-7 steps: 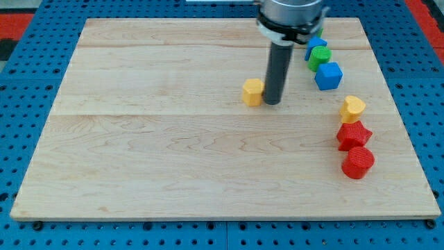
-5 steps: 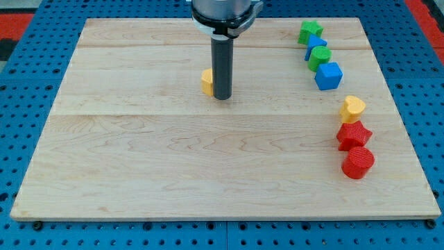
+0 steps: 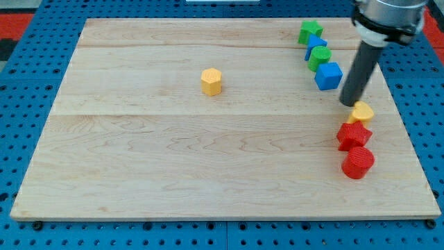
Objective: Push the yellow heart to the left side of the yellow hexagon
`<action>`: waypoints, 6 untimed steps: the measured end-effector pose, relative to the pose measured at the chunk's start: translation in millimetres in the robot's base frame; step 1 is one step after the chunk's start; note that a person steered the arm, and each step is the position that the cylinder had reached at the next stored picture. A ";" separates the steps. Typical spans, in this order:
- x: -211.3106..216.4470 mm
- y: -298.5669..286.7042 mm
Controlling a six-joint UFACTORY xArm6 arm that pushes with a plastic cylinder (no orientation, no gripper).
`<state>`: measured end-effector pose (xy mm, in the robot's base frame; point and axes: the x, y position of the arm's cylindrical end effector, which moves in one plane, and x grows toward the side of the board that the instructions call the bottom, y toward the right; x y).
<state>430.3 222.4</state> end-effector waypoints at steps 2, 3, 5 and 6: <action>16.8 0.1; 20.8 37.9; 49.8 119.2; 71.0 100.5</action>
<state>501.3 323.0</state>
